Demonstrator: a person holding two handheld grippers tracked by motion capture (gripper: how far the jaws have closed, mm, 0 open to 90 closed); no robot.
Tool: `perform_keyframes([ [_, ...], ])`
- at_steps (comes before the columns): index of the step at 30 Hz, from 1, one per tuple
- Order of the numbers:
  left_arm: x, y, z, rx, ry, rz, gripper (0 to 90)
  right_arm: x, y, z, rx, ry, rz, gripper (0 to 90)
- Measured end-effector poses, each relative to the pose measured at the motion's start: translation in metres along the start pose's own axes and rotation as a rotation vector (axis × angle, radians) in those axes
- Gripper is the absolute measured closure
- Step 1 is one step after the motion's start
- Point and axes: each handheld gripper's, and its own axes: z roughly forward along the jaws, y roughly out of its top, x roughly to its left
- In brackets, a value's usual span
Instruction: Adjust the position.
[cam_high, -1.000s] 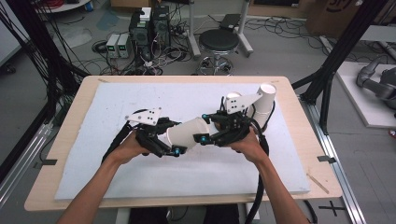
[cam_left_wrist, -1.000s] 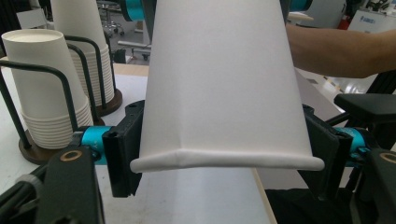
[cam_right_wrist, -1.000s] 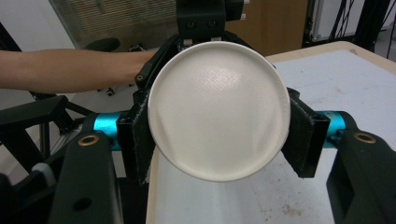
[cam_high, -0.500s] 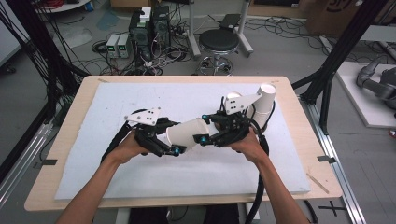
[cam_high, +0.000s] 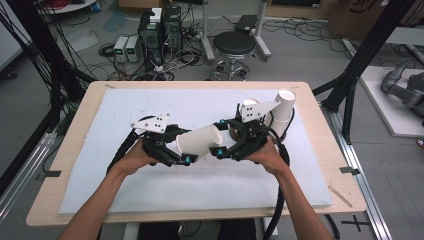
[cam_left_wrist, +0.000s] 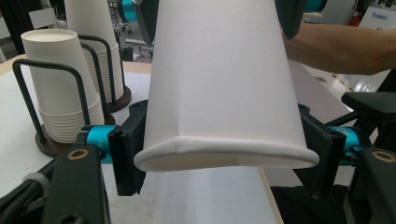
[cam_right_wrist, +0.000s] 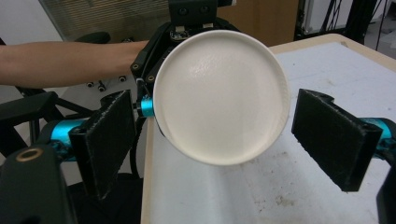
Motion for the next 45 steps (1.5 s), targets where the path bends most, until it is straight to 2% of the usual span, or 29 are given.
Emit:
perform_keyframes([
  [19, -0.006, 0.001, -0.016, 0.036, 0.024, 0.012, 30.3, 0.002, -0.005, -0.015, 0.040, -0.024, 0.002, 14.1],
  [24, -0.009, 0.001, -0.020, 0.065, 0.028, 0.019, 30.3, 0.003, -0.006, -0.016, 0.058, -0.027, 0.006, 14.1],
  [31, -0.013, 0.001, -0.028, 0.136, 0.048, 0.025, 30.3, 0.004, -0.006, -0.015, 0.110, -0.041, 0.003, 14.1],
  [40, -0.015, 0.011, -0.035, 0.283, 0.061, 0.061, 29.9, 0.003, -0.008, -0.007, 0.239, -0.064, -0.019, 14.2],
  [45, -0.015, 0.014, -0.035, 0.344, 0.059, 0.072, 29.8, 0.004, -0.008, -0.001, 0.299, -0.070, -0.028, 14.2],
])
